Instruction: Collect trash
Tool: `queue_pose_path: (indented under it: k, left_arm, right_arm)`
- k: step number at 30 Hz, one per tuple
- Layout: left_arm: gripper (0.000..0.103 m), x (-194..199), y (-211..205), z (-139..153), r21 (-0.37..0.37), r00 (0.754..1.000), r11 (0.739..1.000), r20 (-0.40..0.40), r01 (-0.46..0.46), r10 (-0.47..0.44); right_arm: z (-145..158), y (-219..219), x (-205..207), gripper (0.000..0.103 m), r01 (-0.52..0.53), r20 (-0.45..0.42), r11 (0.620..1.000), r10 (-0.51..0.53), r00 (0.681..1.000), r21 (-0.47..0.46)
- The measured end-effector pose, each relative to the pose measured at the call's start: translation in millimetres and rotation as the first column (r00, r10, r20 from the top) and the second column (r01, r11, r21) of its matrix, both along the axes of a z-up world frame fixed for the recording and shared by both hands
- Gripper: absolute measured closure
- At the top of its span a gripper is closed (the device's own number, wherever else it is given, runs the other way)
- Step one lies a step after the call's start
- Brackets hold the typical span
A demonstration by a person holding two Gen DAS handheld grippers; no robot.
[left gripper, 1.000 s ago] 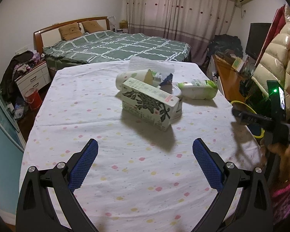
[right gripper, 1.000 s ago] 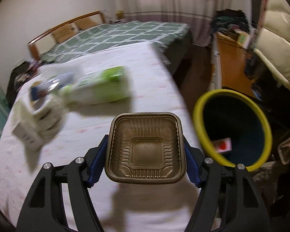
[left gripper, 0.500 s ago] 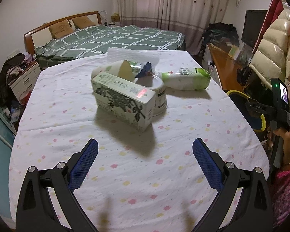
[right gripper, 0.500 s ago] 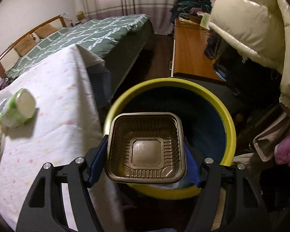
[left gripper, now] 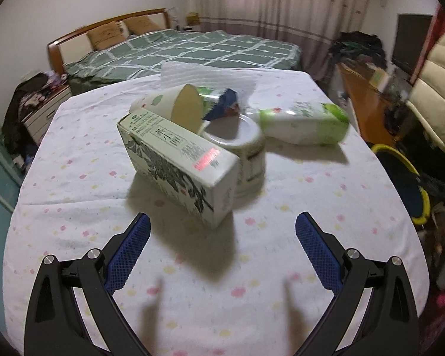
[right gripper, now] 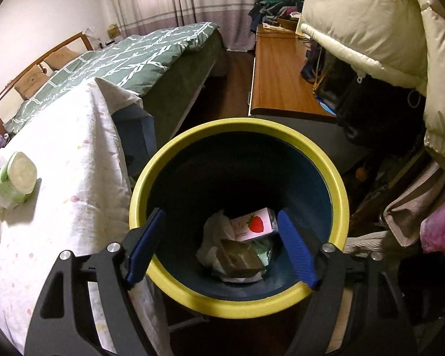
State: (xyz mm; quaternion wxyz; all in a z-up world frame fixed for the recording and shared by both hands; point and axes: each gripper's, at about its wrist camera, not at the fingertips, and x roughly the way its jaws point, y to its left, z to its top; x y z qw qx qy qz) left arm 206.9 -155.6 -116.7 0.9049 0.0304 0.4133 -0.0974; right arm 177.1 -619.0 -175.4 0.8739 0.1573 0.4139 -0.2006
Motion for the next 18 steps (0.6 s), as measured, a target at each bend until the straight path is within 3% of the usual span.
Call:
queue_pose_path:
  k: [7,18]
  left_arm:
    - [0.006,33.0,11.7,-15.5,-0.007,0.990,0.990,-0.027,-0.142,0.142]
    - [0.006,29.3,67.4,-15.7,-0.016,0.972,0.972,-0.042,-0.234,0.233]
  right_arm:
    - [-0.7,2.4,-2.3,0.029,-0.016,0.002,1.000,0.016,1.000,0.010]
    - [-2.6,16.3,1.8,0.029,-0.042,0.005,0.999,0.042,0.999,0.021]
